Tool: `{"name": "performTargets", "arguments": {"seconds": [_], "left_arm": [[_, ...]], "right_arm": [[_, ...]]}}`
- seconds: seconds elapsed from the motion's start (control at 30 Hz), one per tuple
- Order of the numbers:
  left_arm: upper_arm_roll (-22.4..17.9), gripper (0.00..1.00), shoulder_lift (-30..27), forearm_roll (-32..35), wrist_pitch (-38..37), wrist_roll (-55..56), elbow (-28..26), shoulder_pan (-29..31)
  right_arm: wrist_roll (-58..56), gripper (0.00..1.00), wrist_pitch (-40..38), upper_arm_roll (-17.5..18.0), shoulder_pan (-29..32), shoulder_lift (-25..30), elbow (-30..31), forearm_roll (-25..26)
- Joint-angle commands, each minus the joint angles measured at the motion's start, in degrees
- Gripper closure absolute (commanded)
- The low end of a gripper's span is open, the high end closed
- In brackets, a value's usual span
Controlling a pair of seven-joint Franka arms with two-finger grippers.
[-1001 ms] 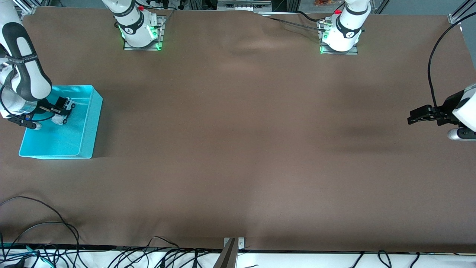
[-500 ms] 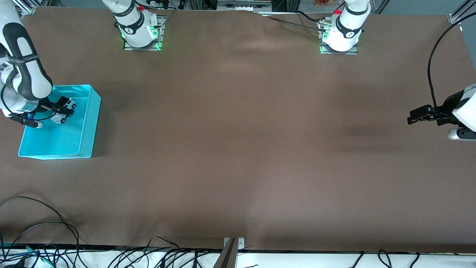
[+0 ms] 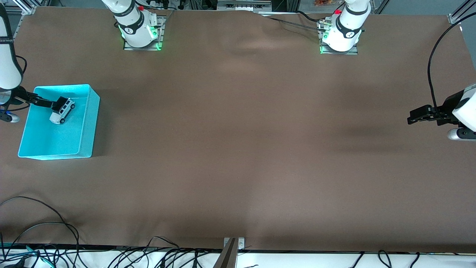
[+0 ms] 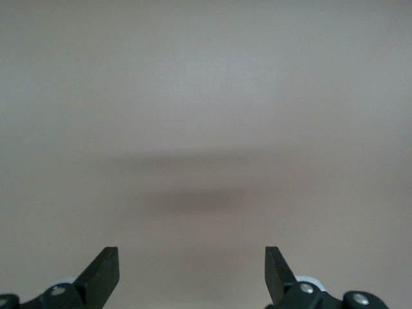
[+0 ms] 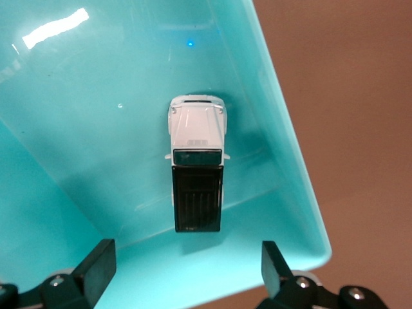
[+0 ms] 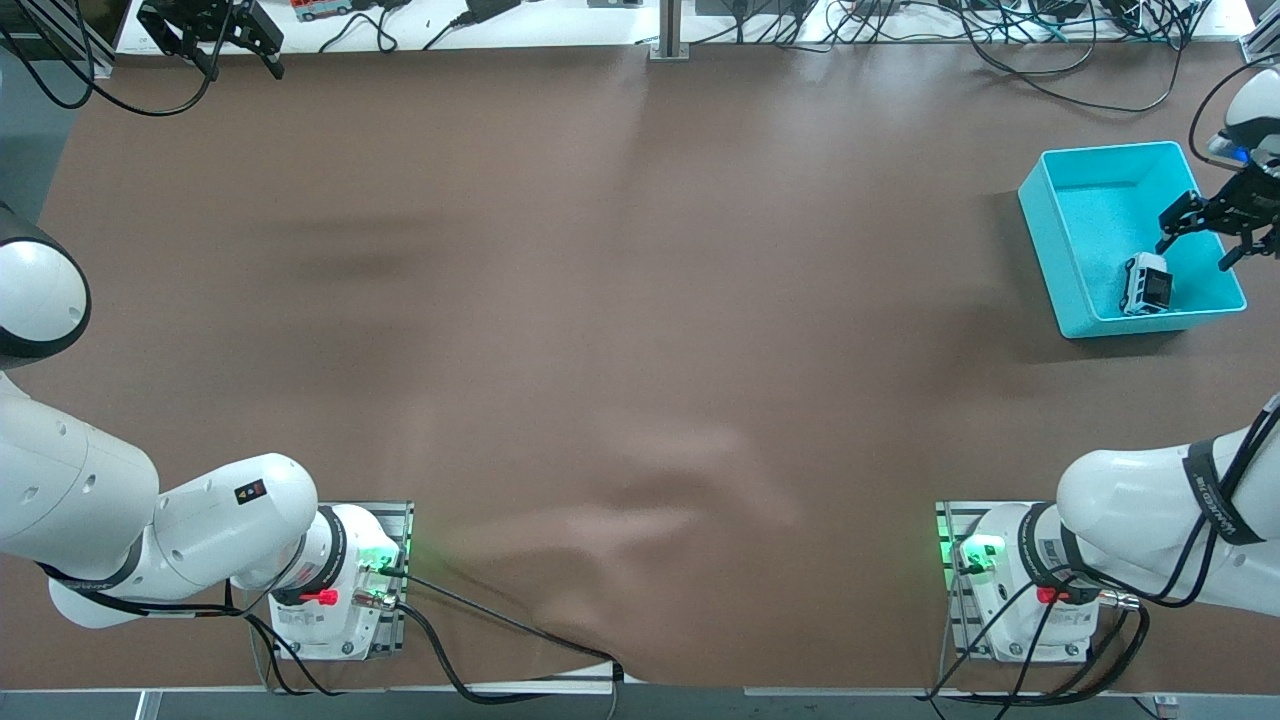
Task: Wind and store white jeep toy
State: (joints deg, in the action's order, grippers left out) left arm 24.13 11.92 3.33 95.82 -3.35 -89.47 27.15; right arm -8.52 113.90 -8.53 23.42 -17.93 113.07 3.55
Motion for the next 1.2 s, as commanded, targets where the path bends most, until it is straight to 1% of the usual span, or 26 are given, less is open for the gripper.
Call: {"name": "performTargets", "arguments": {"seconds": [0.0,0.23,0.33,0.43,0.57,0.7,0.77,0.93,1.07,1.17], "left_arm": [[0.2,0.0,-0.8,-1.0,0.1,-1.4,0.4,0.5],[0.3,0.0,-2.0,-1.4,0.1,-1.7,0.9,0.6],[0.5,0.0,-3.0,-1.6,0.0,-1.8,1.0,0.6],[0.7,0.0,-3.7,-1.6,0.0,-1.8,1.0,0.5],[1.0,0.0,-3.8,-1.6,-0.3,-1.8,1.1,0.5],[0.7,0.0,-3.8,-1.7,-1.1,-1.7,3.2,0.4],[0.7,0.0,-3.7,-1.6,-1.2,-1.4,3.3,0.1],[0.7,0.0,-3.7,-1.7,-1.3,-1.3,4.4,0.1],[0.8,0.0,-3.7,-2.0,-2.7,-1.7,5.5,0.3],[0.5,0.0,-3.7,-3.8,-2.7,-1.5,5.9,0.4]], "right_arm": [[0.1,0.0,-3.0,0.8,0.6,0.3,-2.6,0.5],[0.3,0.0,-4.6,2.7,-0.3,3.0,-2.6,0.8],[0.4,0.0,-5.7,2.7,-0.3,5.1,-2.2,0.5],[1.0,0.0,-9.0,2.8,-0.3,7.5,-2.3,0.5],[1.1,0.0,-11.7,2.8,-0.1,11.8,-2.0,0.2],[0.8,0.0,-14.4,3.1,-0.6,14.3,-1.7,0.4],[1.1,0.0,-16.2,4.0,-1.4,15.1,-1.9,0.5],[2.0,0.0,-19.8,4.6,-1.6,18.5,-1.9,0.4],[1.5,0.0,-20.6,4.9,-2.0,21.7,-2.0,0.1],[1.5,0.0,-21.4,5.4,-2.2,23.1,-2.3,-0.6]]}}
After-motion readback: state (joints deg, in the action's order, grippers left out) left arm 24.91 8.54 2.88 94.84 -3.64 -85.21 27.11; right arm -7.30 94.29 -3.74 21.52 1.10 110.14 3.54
